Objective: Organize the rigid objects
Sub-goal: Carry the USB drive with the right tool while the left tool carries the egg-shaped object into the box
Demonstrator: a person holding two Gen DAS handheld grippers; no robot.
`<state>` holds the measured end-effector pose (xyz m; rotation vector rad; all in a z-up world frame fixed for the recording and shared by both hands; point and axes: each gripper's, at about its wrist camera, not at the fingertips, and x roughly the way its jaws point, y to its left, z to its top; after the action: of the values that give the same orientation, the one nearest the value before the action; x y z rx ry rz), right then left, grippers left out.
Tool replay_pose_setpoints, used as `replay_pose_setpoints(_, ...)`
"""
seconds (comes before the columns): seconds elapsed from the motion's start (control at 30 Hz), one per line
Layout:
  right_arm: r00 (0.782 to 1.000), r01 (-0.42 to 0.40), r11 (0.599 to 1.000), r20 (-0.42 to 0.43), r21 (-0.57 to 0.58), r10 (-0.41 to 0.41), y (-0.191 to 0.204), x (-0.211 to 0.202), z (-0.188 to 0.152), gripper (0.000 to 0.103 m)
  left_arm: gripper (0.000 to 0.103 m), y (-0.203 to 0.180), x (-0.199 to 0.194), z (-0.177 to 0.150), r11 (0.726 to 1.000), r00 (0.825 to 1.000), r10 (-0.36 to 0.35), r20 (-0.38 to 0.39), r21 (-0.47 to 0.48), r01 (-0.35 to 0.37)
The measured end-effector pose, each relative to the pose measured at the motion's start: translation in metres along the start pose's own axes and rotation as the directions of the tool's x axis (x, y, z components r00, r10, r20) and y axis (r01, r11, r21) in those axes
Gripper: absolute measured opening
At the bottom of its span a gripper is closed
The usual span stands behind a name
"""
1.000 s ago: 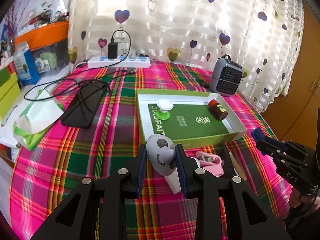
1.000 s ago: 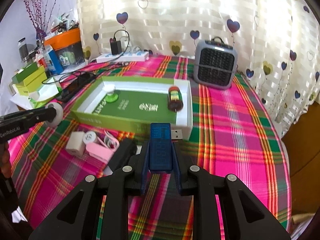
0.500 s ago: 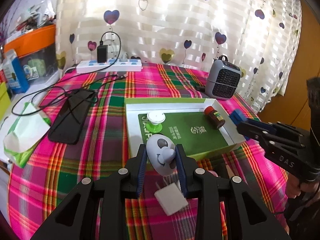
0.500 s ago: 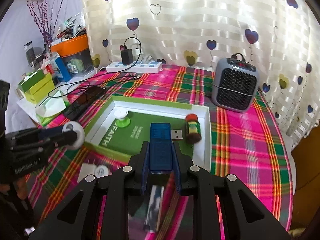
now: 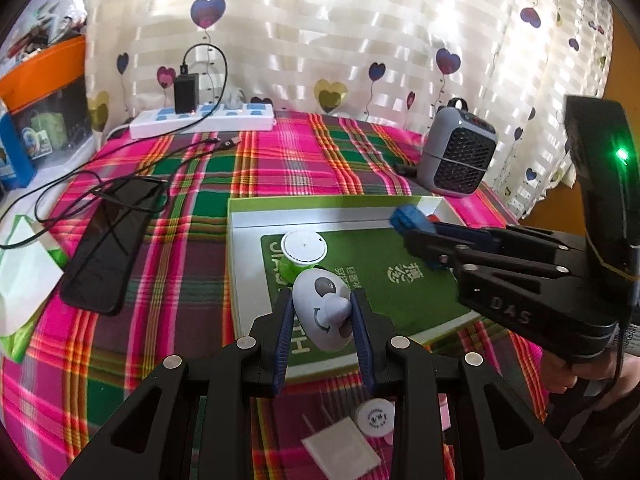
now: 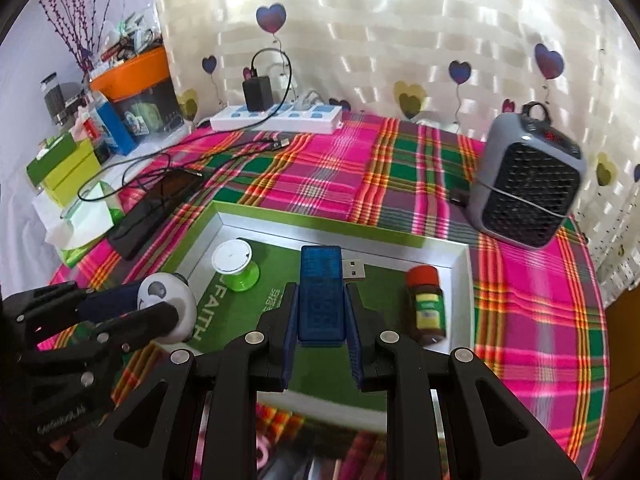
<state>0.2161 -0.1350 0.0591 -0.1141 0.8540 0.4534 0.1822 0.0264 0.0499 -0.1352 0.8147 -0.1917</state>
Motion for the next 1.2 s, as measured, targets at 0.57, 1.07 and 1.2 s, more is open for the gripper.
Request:
replay_pose_setpoints(0.57,0.995,-0.004,1.000,-0.100,-0.028,0.001,0.005,0.054,0.015,0.023,0.027,0.012,0.038,0.003,1.000,0.997,-0.007,-0.071,-0.022,0.006)
replay_pose_setpoints(1.07,0.992,-0.014,1.000,-0.127,-0.023,0.011,0.005,0.070,0.016,0.023,0.027,0.009,0.045,0.003,1.000,0.997,-0.011,-0.077,-0.007,0.011)
replay_pose_setpoints(1.2,0.992,-0.016,1.000,-0.126,-0.017,0.014,0.005,0.071,0.015,0.023,0.028,0.009,0.044,0.004,1.000,0.997,-0.005,-0.077,-0.002,0.005)
